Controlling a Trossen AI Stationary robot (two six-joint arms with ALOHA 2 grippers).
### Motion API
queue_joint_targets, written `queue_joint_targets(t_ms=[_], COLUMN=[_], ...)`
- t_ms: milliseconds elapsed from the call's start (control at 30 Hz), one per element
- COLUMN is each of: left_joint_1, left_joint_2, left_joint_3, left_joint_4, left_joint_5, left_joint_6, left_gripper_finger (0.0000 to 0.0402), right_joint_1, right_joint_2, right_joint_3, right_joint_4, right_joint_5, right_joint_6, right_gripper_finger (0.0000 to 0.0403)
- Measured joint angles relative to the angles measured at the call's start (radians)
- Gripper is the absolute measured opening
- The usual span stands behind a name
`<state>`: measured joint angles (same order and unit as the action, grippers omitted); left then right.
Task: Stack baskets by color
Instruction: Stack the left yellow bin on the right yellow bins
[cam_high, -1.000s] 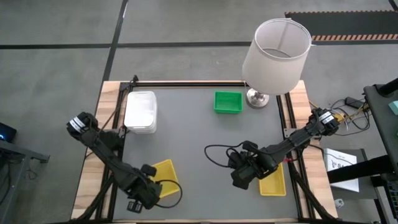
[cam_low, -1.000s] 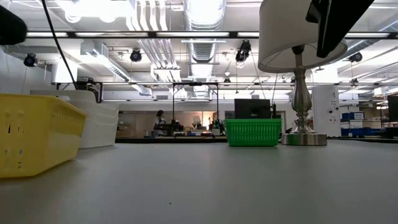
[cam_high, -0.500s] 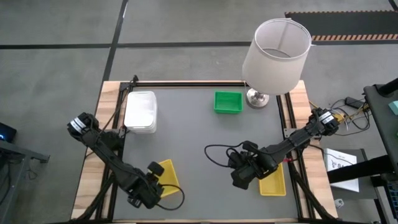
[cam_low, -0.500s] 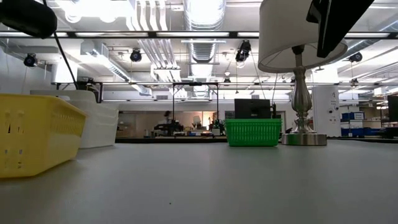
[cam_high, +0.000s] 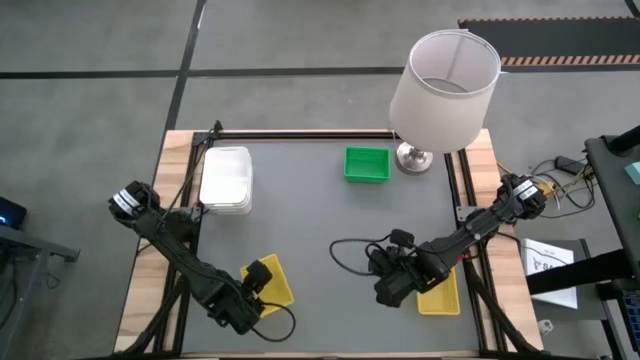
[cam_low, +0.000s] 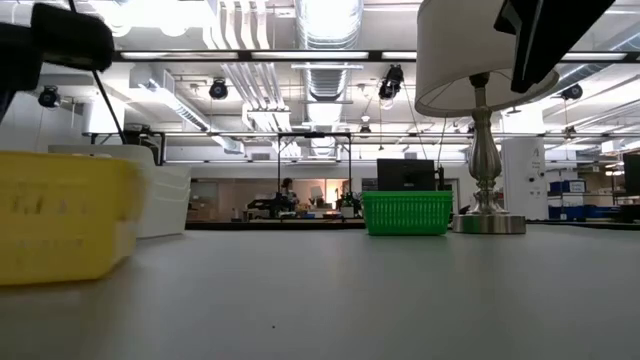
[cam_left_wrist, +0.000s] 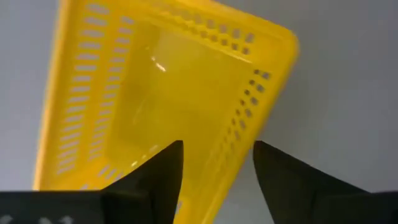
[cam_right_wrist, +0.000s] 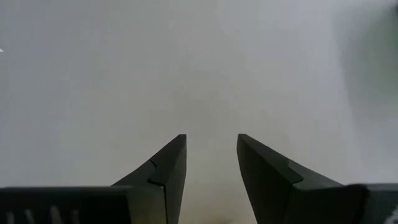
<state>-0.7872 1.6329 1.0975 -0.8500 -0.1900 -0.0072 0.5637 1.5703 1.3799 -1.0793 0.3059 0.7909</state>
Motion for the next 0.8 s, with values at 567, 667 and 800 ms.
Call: queue_joint_targets(t_ms=[567, 667, 800], left_joint_1=[0.112, 0.121, 0.144], left_joint_2=[0.0, 0.0, 0.0], left_joint_3=[-0.013, -0.013, -0.013], left_joint_4=[0.233, 0.276, 0.32], left_joint_5=[0.058, 0.058, 0.056], left_joint_6=[0.033, 0.12, 0.175], left_gripper_finger=[0.0003, 0.0002, 0.0002], right_joint_1=[-0.044, -0.08, -0.132], right_joint_2=[0.054, 0.092, 0.149], right_joint_3=[-0.081, -0.072, -0.036], right_joint_4=[0.656, 0.778, 0.848], right_joint_5=[-0.017, -0.102, -0.218], right_joint_6=[-0.681, -0.842, -0.998], right_gripper_finger=[0.019, 0.0194, 0.0194])
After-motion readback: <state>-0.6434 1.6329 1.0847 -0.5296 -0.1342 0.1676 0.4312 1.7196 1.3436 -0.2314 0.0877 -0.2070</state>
